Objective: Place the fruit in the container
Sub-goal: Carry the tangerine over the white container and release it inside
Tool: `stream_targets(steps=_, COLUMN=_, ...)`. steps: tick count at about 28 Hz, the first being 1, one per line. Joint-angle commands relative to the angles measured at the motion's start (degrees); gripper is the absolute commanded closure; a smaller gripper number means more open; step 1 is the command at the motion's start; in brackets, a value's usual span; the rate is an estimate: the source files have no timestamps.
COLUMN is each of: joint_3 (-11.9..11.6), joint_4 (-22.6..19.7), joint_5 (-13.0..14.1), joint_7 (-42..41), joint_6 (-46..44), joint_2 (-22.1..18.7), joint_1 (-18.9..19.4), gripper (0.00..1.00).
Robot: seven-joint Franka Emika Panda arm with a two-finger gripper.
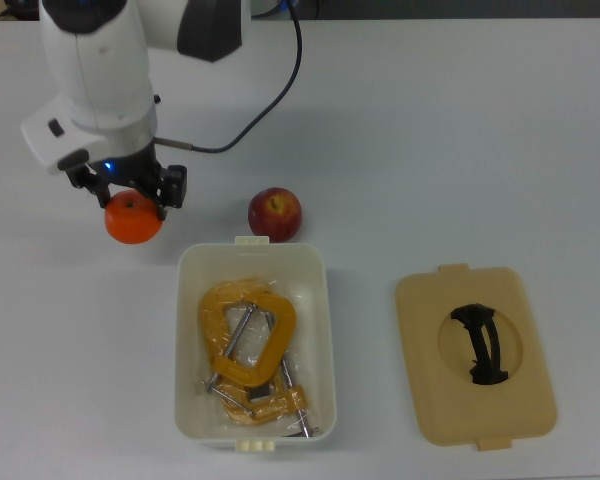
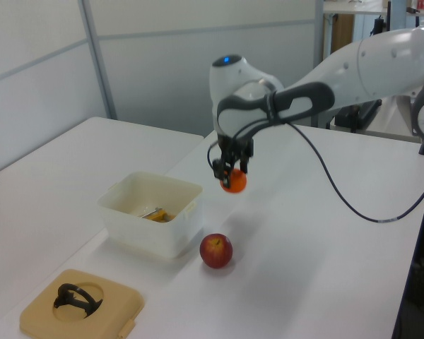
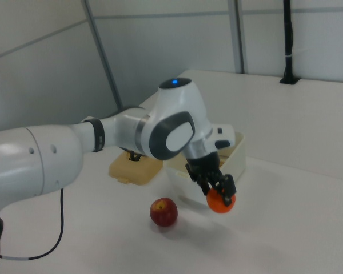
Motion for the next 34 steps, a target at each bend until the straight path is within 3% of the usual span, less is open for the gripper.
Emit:
stream_targets(steps=1, joint_3=0.79, joint_4=2.89, joint_5=1.44, joint_7=1.09, joint_6=0.95, joint_2=-1.05, joint_1=0.85, gripper=0.58)
stream_targets(steps=7, joint_3=2.46, joint_4=5.44, joint_5=1.97, joint_7=1.53, joint_6=4.28, joint_2=-0.08, joint_1=2.60, gripper=0.57)
stream_targets(steps=12, joint_3=4.48, joint_4=5.53, joint_5=1.88, joint_7=1.61, joint_6=14.47, joint_2=0.19, joint_1=2.61, gripper=0.56)
stream_targets(steps=13, joint_3=5.00, joint_4=5.53, joint_5=1.71, joint_7=1.61, joint_6=18.75, joint_2=1.32, joint_1=2.61, gripper=0.50)
stream_targets(steps=16, joint_3=5.19, joint_4=5.53, joint_5=1.36, joint_7=1.61, joint_6=24.93, joint_2=2.73, joint_1=3.74, gripper=0.49)
stream_targets(steps=17, joint_3=5.19, joint_4=5.53, joint_5=1.35, joint_7=1.79, joint_6=28.25, joint_2=3.78, joint_1=4.36, gripper=0.36)
stream_targets(steps=19, joint_3=5.19, joint_4=5.44, joint_5=1.53, joint_7=2.75, joint_6=30.30, joint_2=4.40, joint_1=4.71, gripper=0.00)
stream_targets(steps=20, joint_3=5.19, joint_4=5.44, joint_5=1.01, joint_7=3.54, joint_6=30.66, joint_2=4.49, joint_1=4.72, gripper=0.00)
stream_targets(steps=26, joint_3=5.19, joint_4=4.83, joint_5=0.47, joint_7=6.00, joint_6=29.78, joint_2=4.14, joint_1=4.89, gripper=0.00)
stream_targets(steps=34, joint_3=5.27, joint_4=4.56, joint_5=0.91, joint_7=5.66, joint_6=11.17, joint_2=-1.74, joint_1=4.80, gripper=0.00)
